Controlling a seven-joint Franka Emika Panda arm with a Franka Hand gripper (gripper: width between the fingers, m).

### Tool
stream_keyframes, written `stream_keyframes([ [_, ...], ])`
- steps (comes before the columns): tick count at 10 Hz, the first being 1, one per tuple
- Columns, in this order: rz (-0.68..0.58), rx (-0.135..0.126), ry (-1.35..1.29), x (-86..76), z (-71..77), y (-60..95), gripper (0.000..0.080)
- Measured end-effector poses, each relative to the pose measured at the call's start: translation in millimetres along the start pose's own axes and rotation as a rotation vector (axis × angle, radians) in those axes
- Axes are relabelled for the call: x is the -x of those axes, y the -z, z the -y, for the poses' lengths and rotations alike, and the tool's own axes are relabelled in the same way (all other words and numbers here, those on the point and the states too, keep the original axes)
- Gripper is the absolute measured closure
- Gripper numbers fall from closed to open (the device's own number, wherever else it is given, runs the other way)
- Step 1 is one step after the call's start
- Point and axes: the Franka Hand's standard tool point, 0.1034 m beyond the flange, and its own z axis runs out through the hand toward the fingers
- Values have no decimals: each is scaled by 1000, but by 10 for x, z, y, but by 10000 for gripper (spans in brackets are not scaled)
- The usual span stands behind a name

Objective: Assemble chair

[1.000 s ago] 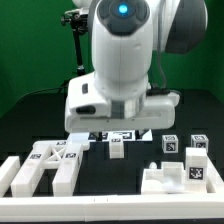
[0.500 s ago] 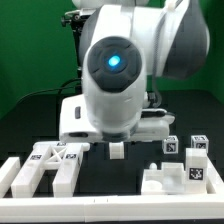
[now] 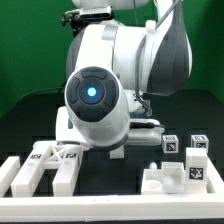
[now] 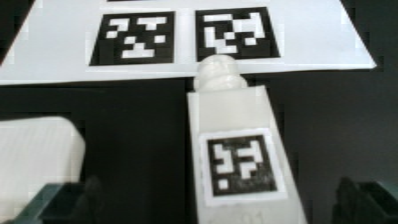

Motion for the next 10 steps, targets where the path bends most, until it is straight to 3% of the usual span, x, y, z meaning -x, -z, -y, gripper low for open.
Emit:
stream_keyframes([
  [2, 7, 6, 7, -8, 83, -36, 150],
  [3, 6, 3, 5, -10, 64, -33, 200],
  [4, 5, 2, 4, -11, 58, -33, 200],
  [5, 5, 2, 4, -11, 57, -33, 375],
  [6, 6, 1, 3, -11, 55, -32, 375],
  [7, 5, 1, 3, -11, 52, -32, 515],
  [10, 5, 0, 2, -11, 46, -32, 515],
])
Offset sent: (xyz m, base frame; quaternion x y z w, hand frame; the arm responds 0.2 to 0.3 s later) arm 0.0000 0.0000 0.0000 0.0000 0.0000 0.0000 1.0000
